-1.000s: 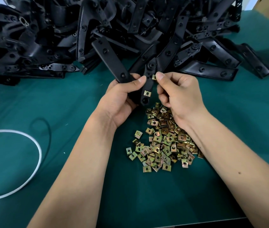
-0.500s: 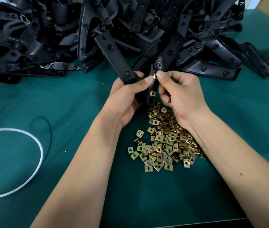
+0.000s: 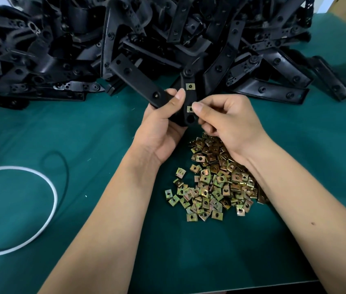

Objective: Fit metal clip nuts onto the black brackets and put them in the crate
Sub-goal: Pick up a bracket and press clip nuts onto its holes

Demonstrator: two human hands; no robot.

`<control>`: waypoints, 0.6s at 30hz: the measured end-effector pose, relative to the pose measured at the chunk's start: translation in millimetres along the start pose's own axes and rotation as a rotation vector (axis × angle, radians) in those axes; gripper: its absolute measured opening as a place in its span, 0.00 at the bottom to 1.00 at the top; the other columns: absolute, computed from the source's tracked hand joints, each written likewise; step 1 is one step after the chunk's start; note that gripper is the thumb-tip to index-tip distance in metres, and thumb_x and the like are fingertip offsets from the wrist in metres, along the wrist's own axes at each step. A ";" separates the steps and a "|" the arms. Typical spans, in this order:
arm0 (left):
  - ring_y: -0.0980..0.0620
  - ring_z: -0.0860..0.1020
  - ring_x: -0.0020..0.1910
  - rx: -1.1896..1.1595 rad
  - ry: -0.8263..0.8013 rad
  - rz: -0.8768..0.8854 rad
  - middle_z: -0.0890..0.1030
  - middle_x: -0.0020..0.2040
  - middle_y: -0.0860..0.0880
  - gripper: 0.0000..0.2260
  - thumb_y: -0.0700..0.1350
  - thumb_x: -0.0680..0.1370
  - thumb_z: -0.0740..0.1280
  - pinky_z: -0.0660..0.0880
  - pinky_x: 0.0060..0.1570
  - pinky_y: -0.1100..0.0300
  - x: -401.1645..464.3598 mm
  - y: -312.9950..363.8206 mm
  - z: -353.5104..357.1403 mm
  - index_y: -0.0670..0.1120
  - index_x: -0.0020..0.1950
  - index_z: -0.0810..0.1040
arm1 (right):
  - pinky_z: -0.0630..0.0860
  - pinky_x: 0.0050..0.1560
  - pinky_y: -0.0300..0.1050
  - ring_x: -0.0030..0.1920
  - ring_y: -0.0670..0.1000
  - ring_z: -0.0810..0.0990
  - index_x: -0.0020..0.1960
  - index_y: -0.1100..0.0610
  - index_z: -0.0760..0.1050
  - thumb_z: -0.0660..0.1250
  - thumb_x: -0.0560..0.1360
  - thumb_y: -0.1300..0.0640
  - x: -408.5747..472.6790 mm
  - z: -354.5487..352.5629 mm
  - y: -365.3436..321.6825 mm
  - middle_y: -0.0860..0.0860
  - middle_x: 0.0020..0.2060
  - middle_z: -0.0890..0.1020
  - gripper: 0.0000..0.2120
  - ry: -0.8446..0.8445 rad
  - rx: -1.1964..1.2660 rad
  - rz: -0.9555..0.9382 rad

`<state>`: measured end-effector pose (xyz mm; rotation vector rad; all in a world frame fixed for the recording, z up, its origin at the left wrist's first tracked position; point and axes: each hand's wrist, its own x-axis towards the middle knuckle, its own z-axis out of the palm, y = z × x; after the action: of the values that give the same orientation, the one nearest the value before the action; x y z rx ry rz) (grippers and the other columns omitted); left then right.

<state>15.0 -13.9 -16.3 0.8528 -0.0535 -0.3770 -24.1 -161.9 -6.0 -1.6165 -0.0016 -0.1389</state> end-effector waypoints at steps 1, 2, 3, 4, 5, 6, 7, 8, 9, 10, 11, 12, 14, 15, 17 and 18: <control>0.47 0.81 0.43 0.006 -0.001 -0.010 0.82 0.46 0.45 0.06 0.40 0.78 0.71 0.80 0.46 0.52 -0.7 -0.1 0.6 0.46 0.48 0.75 | 0.69 0.30 0.36 0.28 0.45 0.72 0.42 0.57 0.84 0.72 0.79 0.61 0.5 -2.6 -0.2 0.49 0.29 0.78 0.07 -0.010 -0.026 -0.005; 0.47 0.82 0.43 0.012 -0.002 -0.021 0.82 0.46 0.45 0.06 0.39 0.77 0.71 0.81 0.46 0.52 -1.6 -0.2 1.4 0.46 0.48 0.74 | 0.69 0.31 0.36 0.28 0.44 0.72 0.42 0.57 0.83 0.72 0.79 0.61 0.9 -4.9 -0.5 0.48 0.28 0.78 0.07 -0.020 -0.048 -0.005; 0.47 0.82 0.42 0.015 -0.003 -0.031 0.82 0.46 0.45 0.07 0.39 0.77 0.71 0.81 0.44 0.53 -2.3 -0.4 2.2 0.47 0.48 0.74 | 0.70 0.31 0.35 0.28 0.44 0.71 0.42 0.57 0.83 0.72 0.79 0.61 1.2 -6.5 -0.3 0.48 0.28 0.78 0.08 -0.031 -0.063 -0.002; 0.47 0.82 0.41 0.013 0.002 -0.037 0.82 0.45 0.46 0.07 0.38 0.77 0.71 0.82 0.43 0.53 -2.8 -0.8 3.1 0.47 0.49 0.74 | 0.70 0.31 0.35 0.28 0.44 0.71 0.41 0.57 0.83 0.72 0.79 0.61 1.6 -8.1 0.1 0.48 0.28 0.78 0.08 -0.041 -0.071 0.001; 0.48 0.82 0.41 0.011 0.011 -0.041 0.82 0.44 0.46 0.07 0.38 0.77 0.71 0.82 0.42 0.54 -3.1 -1.3 4.1 0.47 0.49 0.74 | 0.69 0.31 0.35 0.28 0.44 0.71 0.41 0.56 0.83 0.72 0.79 0.61 1.9 -8.8 0.8 0.48 0.28 0.77 0.08 -0.049 -0.076 0.003; 0.48 0.82 0.41 0.010 0.022 -0.041 0.83 0.44 0.46 0.08 0.38 0.77 0.71 0.82 0.42 0.54 -3.1 -1.6 4.6 0.47 0.50 0.74 | 0.69 0.31 0.35 0.28 0.44 0.71 0.41 0.56 0.83 0.72 0.79 0.61 2.4 -9.2 1.1 0.48 0.28 0.77 0.08 -0.056 -0.079 0.003; 0.47 0.82 0.41 0.011 0.029 -0.040 0.82 0.44 0.46 0.07 0.38 0.78 0.71 0.82 0.42 0.53 -3.4 -1.6 4.9 0.46 0.51 0.74 | 0.69 0.31 0.35 0.28 0.44 0.71 0.41 0.56 0.83 0.72 0.79 0.61 3.0 -9.0 1.7 0.48 0.28 0.77 0.08 -0.062 -0.081 0.001; 0.47 0.81 0.42 0.011 0.032 -0.038 0.82 0.45 0.45 0.07 0.38 0.78 0.70 0.81 0.43 0.53 -3.5 -1.4 4.5 0.46 0.51 0.74 | 0.69 0.31 0.35 0.28 0.45 0.71 0.41 0.55 0.83 0.72 0.79 0.60 3.4 -8.7 2.2 0.48 0.28 0.78 0.08 -0.064 -0.081 -0.002; 0.46 0.81 0.42 0.012 0.032 -0.035 0.82 0.46 0.45 0.07 0.38 0.78 0.70 0.81 0.43 0.52 -3.6 -1.0 4.2 0.46 0.51 0.73 | 0.70 0.31 0.36 0.28 0.45 0.72 0.41 0.55 0.84 0.72 0.79 0.60 3.9 -8.1 2.8 0.48 0.29 0.78 0.08 -0.062 -0.079 -0.008; 0.47 0.81 0.42 0.013 0.032 -0.027 0.82 0.46 0.45 0.07 0.38 0.78 0.70 0.81 0.43 0.52 -3.3 -0.4 3.4 0.46 0.51 0.73 | 0.70 0.31 0.36 0.29 0.45 0.72 0.42 0.55 0.84 0.73 0.79 0.59 4.2 -7.0 3.2 0.48 0.29 0.78 0.07 -0.055 -0.080 -0.017; 0.47 0.82 0.41 0.012 0.038 -0.017 0.82 0.45 0.45 0.07 0.38 0.79 0.70 0.81 0.42 0.53 -2.9 -0.1 2.7 0.46 0.50 0.74 | 0.71 0.31 0.36 0.29 0.45 0.73 0.42 0.54 0.84 0.73 0.79 0.58 4.2 -5.8 4.0 0.48 0.29 0.79 0.07 -0.043 -0.098 -0.033; 0.48 0.83 0.41 0.008 0.047 -0.005 0.83 0.44 0.46 0.06 0.38 0.79 0.70 0.82 0.42 0.53 -2.4 0.3 2.1 0.46 0.50 0.74 | 0.71 0.32 0.36 0.29 0.45 0.74 0.43 0.54 0.84 0.72 0.79 0.58 4.0 -4.4 4.7 0.48 0.29 0.79 0.06 -0.025 -0.130 -0.057; 0.47 0.83 0.42 -0.004 0.061 0.014 0.83 0.45 0.45 0.07 0.36 0.79 0.69 0.81 0.46 0.50 -1.0 -0.1 1.8 0.46 0.50 0.73 | 0.73 0.33 0.38 0.31 0.46 0.77 0.45 0.52 0.84 0.72 0.80 0.58 4.1 -1.2 5.2 0.48 0.30 0.80 0.06 0.025 -0.174 -0.111; 0.47 0.83 0.43 0.000 0.064 0.022 0.83 0.45 0.45 0.08 0.35 0.79 0.69 0.80 0.48 0.48 -0.2 -0.9 2.1 0.46 0.50 0.73 | 0.74 0.33 0.39 0.33 0.47 0.78 0.48 0.52 0.84 0.71 0.80 0.58 4.4 -0.3 4.8 0.48 0.32 0.81 0.05 0.056 -0.159 -0.128; 0.46 0.84 0.45 0.031 0.069 0.043 0.83 0.45 0.45 0.10 0.33 0.78 0.69 0.81 0.48 0.48 1.6 -3.0 2.6 0.45 0.51 0.73 | 0.77 0.34 0.42 0.38 0.48 0.79 0.57 0.54 0.83 0.69 0.81 0.60 5.4 -0.6 3.8 0.48 0.36 0.81 0.06 0.099 -0.084 -0.130; 0.45 0.84 0.46 0.050 0.073 0.057 0.84 0.46 0.44 0.11 0.32 0.78 0.68 0.82 0.49 0.48 2.3 -3.8 3.0 0.45 0.53 0.72 | 0.79 0.37 0.43 0.40 0.47 0.80 0.60 0.56 0.81 0.68 0.82 0.60 5.8 -1.3 3.3 0.48 0.38 0.81 0.08 0.104 -0.045 -0.121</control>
<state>15.4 -19.1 -17.4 0.9120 -0.0194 -0.2919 -18.2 -163.8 -8.7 -1.6528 -0.0158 -0.3181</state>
